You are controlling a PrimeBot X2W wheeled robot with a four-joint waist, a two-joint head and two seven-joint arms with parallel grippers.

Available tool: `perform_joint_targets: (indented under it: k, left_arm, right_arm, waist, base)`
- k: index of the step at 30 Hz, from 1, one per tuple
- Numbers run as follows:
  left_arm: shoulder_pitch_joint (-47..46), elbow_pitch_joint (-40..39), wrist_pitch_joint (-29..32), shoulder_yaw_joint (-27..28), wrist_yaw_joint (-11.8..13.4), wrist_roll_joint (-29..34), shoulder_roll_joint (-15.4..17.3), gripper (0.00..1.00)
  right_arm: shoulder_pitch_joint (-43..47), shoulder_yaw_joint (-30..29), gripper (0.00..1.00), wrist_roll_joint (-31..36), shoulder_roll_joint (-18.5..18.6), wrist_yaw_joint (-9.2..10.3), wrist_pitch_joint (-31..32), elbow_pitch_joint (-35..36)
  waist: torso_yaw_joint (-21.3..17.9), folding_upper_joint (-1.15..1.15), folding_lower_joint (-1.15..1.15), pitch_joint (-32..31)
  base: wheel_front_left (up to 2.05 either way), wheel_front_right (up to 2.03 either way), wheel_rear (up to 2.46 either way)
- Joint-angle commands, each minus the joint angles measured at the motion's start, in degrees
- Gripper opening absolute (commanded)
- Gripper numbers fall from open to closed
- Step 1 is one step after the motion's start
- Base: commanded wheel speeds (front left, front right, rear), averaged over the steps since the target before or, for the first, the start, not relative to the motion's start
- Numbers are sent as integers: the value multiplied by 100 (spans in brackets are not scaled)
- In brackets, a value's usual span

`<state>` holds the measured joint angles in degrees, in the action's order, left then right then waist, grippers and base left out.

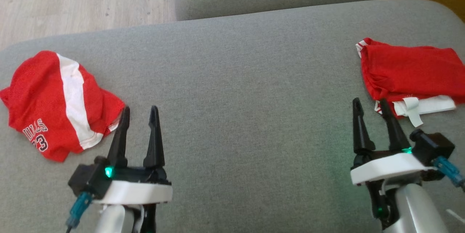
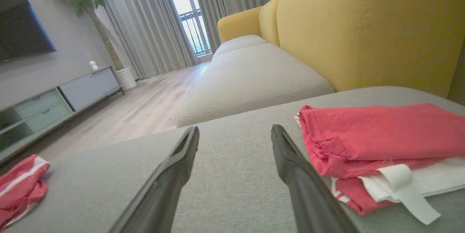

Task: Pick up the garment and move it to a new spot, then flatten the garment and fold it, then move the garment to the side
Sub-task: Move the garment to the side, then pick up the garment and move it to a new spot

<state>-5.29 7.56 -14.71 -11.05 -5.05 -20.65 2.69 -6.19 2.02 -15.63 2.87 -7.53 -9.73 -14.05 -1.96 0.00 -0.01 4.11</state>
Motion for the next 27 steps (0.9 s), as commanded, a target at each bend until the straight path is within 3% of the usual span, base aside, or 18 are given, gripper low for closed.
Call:
perform_joint_targets:
  k: [1,27]
  left_arm:
    - [-78,-137,-29,222,17,17,19,100]
    - [-80,54,-29,60,44,-61,19,100]
  right_arm:
    - [-157,201,100,-103,4,4,-123,145]
    - [-146,256,100,-19,1,4,-493,6]
  waist:
    - [-12,0,1,-27]
    - [168,0,1,-71]
  base:
    - [0,0,0]
    - [0,0,0]
